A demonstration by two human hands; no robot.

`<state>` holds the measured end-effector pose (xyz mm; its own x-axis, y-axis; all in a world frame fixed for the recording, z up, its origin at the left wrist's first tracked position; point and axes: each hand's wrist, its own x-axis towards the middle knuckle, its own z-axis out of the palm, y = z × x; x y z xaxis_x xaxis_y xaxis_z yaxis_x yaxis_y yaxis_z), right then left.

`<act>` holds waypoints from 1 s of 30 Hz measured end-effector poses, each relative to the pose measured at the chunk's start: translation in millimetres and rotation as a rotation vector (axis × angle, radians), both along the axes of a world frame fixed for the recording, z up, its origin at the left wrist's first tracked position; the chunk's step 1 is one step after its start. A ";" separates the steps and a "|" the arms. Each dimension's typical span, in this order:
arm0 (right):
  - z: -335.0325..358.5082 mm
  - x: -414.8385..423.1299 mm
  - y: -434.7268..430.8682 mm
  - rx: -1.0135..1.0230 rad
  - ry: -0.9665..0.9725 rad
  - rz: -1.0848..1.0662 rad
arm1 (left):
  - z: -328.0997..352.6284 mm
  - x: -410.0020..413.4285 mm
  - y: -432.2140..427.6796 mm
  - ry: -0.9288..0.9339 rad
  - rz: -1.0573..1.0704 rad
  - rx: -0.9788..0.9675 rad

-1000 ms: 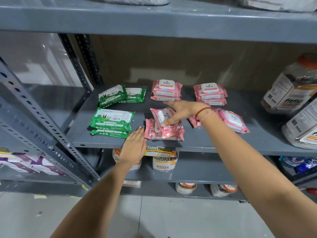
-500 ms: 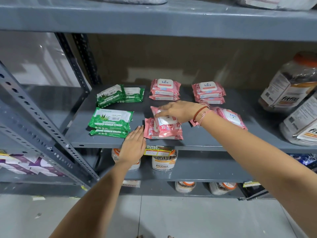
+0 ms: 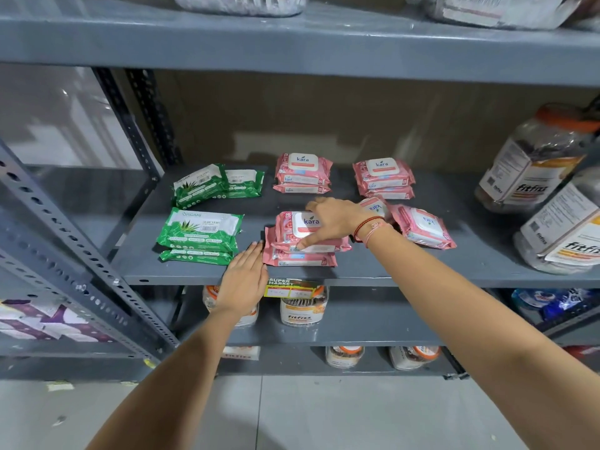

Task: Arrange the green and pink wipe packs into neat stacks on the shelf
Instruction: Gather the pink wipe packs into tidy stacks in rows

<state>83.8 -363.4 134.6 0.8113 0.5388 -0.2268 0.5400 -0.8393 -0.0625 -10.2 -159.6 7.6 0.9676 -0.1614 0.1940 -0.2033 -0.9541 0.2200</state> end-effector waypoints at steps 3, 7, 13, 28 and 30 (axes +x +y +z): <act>-4.2 -3.1 4.5 0.030 -0.027 0.004 | -0.2 0.4 -0.6 -0.013 -0.007 -0.001; -8.3 -7.3 10.8 0.041 -0.083 0.003 | 0.8 -0.2 -0.6 -0.033 -0.019 -0.005; -16.1 -11.1 5.4 0.071 -0.081 -0.041 | 0.7 -0.9 -1.1 -0.078 -0.047 -0.014; -52.6 -32.0 -43.8 0.797 0.204 -0.357 | -2.2 -3.3 -5.2 -0.040 0.026 -0.532; -49.6 -31.0 -41.2 0.775 0.169 -0.296 | 3.9 -1.1 -9.3 -0.057 0.012 -0.558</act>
<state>52.9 -404.5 85.0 0.9318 0.3628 -0.0120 0.2363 -0.6314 -0.7385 -11.3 -168.8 11.5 0.9542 -0.0083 0.2992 -0.2196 -0.6987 0.6809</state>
